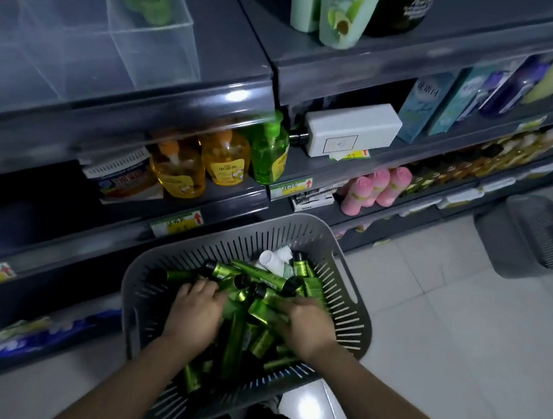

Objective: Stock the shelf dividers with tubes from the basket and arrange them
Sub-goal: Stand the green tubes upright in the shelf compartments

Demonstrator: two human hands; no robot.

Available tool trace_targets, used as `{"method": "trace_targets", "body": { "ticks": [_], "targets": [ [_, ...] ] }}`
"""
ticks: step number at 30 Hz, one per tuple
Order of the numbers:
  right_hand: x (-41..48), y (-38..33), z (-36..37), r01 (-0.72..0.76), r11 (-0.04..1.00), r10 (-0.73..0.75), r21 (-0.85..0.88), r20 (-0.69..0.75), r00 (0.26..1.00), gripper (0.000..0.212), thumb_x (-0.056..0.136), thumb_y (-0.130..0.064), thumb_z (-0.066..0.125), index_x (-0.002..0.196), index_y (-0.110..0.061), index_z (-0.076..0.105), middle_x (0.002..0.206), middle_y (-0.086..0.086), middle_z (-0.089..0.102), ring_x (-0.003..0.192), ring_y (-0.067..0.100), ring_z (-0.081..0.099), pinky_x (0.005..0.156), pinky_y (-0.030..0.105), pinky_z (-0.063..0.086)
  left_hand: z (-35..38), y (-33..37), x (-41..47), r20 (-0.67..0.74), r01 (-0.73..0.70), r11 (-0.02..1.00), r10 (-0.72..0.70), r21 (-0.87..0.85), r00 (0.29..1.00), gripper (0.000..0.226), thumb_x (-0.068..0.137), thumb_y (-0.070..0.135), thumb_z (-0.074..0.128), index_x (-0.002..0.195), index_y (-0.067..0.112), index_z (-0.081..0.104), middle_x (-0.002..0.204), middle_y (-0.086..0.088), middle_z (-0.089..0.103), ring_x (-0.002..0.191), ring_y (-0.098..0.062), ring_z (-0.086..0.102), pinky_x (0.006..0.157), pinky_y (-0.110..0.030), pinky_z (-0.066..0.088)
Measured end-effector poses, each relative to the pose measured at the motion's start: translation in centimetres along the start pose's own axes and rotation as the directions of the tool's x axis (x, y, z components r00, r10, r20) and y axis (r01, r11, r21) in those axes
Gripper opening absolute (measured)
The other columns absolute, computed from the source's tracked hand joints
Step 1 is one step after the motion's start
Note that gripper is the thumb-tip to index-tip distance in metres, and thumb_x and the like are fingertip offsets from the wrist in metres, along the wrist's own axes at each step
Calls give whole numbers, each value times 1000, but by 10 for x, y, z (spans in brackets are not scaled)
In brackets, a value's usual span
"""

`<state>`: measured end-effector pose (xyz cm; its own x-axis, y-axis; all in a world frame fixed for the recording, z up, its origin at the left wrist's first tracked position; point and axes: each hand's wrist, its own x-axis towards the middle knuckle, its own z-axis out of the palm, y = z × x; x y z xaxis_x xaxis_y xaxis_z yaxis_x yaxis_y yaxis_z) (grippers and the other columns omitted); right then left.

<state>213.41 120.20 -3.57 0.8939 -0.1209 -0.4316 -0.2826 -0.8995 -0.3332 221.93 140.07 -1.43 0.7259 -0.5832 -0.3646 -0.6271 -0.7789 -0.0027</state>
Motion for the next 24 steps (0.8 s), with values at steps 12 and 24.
{"method": "trace_targets", "body": {
  "ticks": [12, 24],
  "targets": [
    [33, -13, 32, -116, 988, 133, -103, 181, 974, 29, 91, -19, 53, 119, -14, 51, 119, 11, 60, 108, 30, 60, 83, 36, 50, -8, 3, 21, 202, -22, 958, -37, 286, 979, 32, 86, 20, 58, 117, 14, 59, 125, -8, 49, 121, -28, 37, 100, -39, 28],
    [25, -28, -4, 27, 945, -60, 325, 92, 994, 29, 88, -40, 55, 114, -27, 54, 105, 6, 68, 98, 28, 63, 79, 34, 52, -76, -53, 7, 388, 278, 750, -32, -600, 921, 35, 94, 18, 56, 128, 23, 49, 109, 4, 61, 84, -7, 61, 71, -18, 46]
  ]
}}
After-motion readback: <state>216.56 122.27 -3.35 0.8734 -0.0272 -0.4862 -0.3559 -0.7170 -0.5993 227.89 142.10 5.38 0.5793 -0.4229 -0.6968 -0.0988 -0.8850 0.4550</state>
